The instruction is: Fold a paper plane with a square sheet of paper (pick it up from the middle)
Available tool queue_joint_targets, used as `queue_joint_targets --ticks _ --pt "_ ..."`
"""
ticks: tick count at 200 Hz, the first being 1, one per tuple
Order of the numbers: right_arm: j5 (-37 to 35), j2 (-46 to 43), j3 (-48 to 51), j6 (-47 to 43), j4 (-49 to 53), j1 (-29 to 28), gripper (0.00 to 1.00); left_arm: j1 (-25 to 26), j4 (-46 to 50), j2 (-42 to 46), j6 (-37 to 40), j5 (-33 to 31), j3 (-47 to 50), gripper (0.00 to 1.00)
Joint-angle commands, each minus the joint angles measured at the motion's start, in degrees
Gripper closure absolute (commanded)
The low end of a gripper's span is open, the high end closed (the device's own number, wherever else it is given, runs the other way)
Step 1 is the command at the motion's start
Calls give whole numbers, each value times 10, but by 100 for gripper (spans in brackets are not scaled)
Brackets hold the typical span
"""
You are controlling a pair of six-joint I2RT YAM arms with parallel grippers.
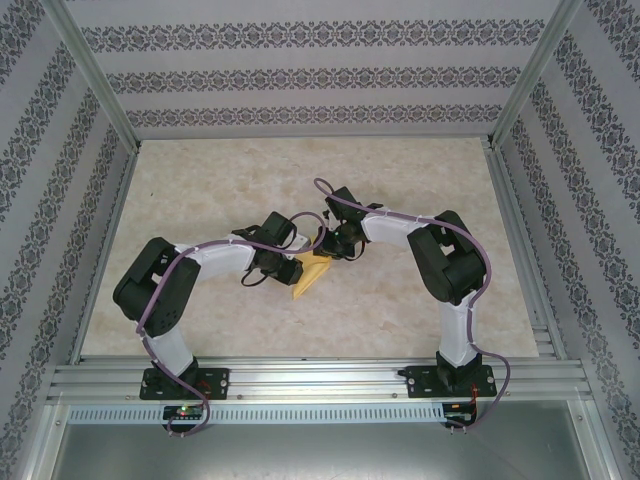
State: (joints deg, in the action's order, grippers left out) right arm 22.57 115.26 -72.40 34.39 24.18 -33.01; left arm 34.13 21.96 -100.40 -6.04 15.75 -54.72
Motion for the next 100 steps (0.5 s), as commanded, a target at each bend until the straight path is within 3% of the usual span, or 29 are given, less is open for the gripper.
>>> queue_joint_targets --ticks 1,100 --pt "-13 20 -3 1 0 -8 82 -8 -10 -14 15 -10 -13 85" --pt "-15 6 -6 1 2 -6 82 -8 -2 -9 18 -5 -4 86"
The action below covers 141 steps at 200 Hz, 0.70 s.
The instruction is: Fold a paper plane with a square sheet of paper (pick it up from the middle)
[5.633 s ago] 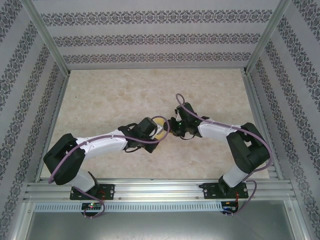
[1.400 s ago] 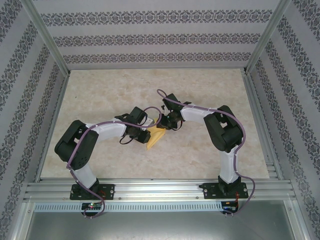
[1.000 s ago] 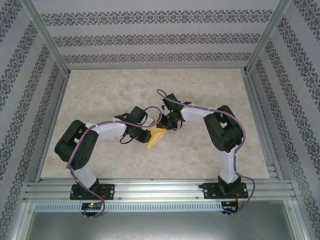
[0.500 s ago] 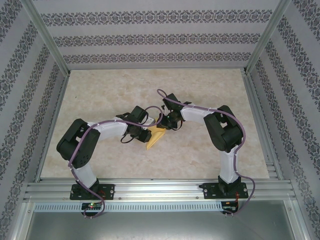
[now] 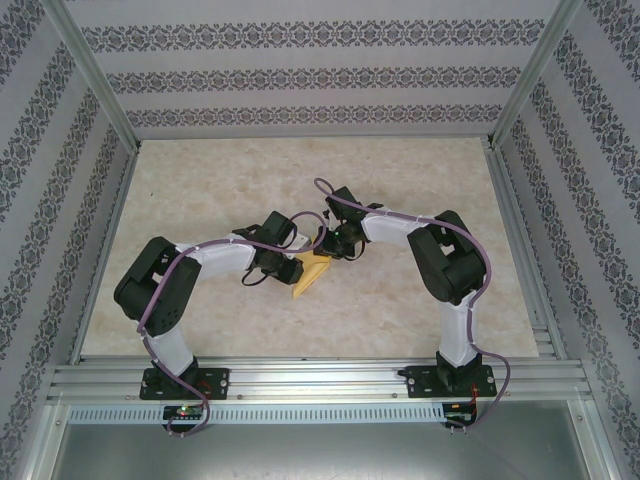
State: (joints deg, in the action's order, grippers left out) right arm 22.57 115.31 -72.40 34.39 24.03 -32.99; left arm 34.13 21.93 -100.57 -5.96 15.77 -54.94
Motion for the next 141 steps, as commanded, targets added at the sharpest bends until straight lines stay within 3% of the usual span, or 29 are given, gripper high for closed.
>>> queue_joint_targets --ticks 1,47,83,119,141 --pt "-16 5 -6 1 3 -5 82 -8 -1 -8 17 -5 -2 86" --pt "18 -91 33 40 -71 22 77 -8 -6 -4 16 -5 9 86" --pt "4 -162 99 75 -110 28 76 -8 -7 -6 18 -5 8 86" --pt "30 -208 206 151 -227 4 82 -8 -6 -10 21 -2 2 86" --pt "21 -215 229 171 -245 -23 86 -8 -6 -12 24 0 -2 86"
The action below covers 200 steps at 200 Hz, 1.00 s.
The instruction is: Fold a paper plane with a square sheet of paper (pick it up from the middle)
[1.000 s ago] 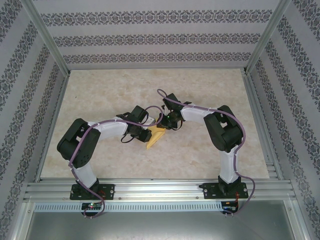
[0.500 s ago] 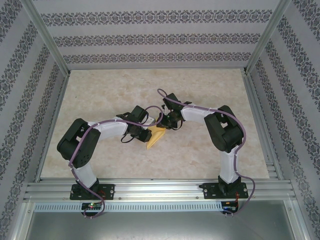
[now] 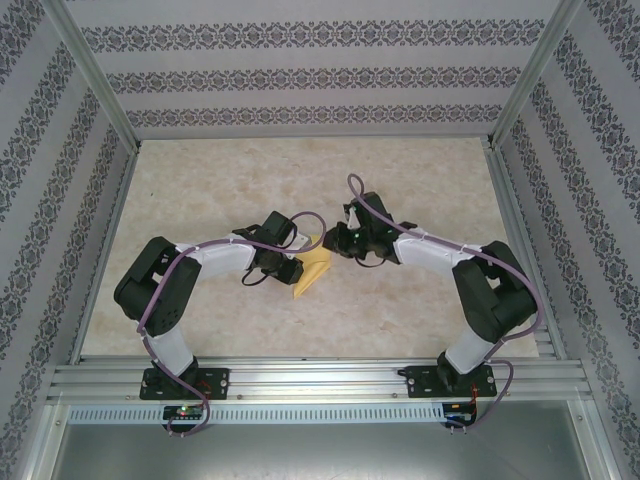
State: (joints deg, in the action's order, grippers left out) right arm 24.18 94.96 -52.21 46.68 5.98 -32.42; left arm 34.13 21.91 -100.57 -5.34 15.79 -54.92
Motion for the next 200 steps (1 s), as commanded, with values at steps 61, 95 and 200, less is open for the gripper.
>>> queue_joint_targets --ticks 61,95,200 --pt "-2 25 53 102 -137 -73 89 -8 -3 -20 21 9 -8 85" --pt "-6 47 53 115 -149 -85 90 -8 -3 -19 21 9 -7 85" --pt "-12 110 84 124 -219 -84 89 -8 1 -21 22 -5 -9 86"
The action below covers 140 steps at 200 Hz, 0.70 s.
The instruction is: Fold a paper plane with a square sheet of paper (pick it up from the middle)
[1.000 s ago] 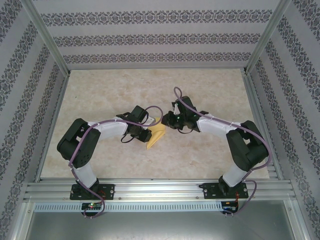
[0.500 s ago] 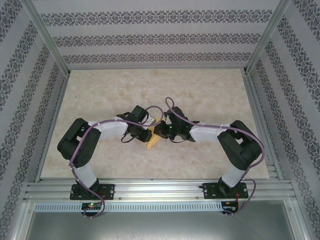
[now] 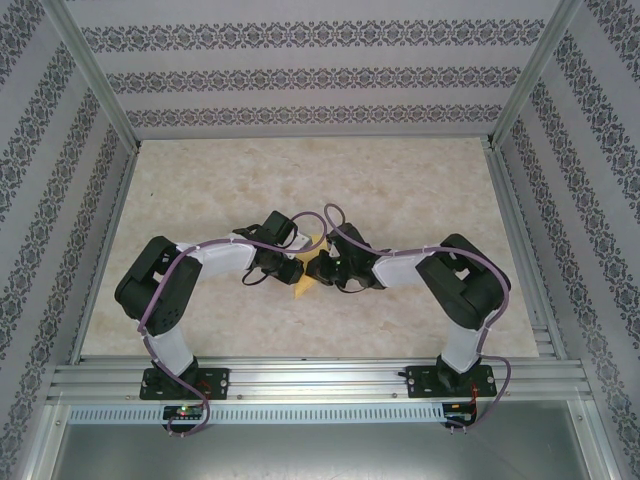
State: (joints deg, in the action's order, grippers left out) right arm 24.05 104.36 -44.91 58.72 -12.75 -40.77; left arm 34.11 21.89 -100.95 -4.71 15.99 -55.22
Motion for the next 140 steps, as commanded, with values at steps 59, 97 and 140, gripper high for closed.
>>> queue_joint_targets --ticks 59,97,140 --pt "-11 -12 13 -4 -18 3 86 -7 6 -21 17 -13 -7 86" --pt "-30 -63 2 -36 37 25 84 -8 8 -22 16 -14 -9 86" --pt "-18 -31 7 -42 24 41 87 -8 11 -22 16 -12 -11 86"
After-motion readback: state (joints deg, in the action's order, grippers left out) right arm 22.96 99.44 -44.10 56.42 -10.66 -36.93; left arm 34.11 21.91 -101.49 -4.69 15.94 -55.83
